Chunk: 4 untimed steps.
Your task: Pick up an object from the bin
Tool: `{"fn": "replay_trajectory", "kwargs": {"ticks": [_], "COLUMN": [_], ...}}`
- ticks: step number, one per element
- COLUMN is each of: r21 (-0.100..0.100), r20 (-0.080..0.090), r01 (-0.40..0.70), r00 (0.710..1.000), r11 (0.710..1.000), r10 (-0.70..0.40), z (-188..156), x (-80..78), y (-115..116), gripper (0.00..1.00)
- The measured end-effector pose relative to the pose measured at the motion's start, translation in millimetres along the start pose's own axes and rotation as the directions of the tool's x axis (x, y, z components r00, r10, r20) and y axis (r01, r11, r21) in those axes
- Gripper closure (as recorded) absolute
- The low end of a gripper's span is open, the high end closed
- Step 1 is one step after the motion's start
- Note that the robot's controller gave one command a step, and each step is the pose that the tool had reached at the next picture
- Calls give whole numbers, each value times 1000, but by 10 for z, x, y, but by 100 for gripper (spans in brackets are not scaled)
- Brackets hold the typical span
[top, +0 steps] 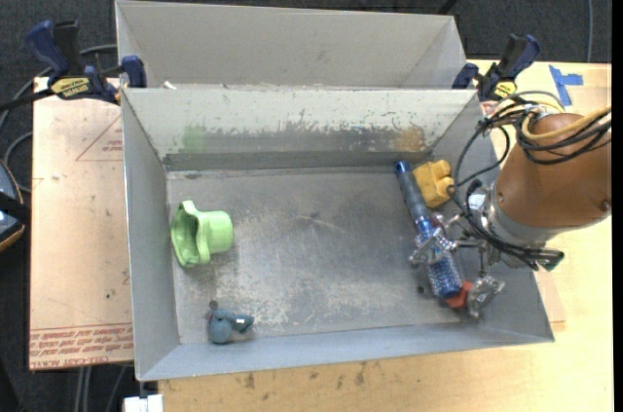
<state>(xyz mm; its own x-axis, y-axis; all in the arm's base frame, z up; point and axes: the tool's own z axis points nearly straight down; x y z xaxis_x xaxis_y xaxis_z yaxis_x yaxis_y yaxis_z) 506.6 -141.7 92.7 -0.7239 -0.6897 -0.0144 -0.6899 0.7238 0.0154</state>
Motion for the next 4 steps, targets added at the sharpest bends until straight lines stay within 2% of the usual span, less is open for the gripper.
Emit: {"fn": "replay_trajectory", "kwargs": {"ticks": [1,2,3,4], "r21": [12,12,17,7], "r20": [-6,-4,-14,-18], "r01": [189,194,283,546], "r00": [982,981,959,838], "r11": [982,981,959,838], "r10": [-189,-194,-283,-546], "z": [194,186,-1065,-1958], "x": [-115,-126,-199,-99], "y": [181,184,226,90], "gripper": [0,100,100,100]}}
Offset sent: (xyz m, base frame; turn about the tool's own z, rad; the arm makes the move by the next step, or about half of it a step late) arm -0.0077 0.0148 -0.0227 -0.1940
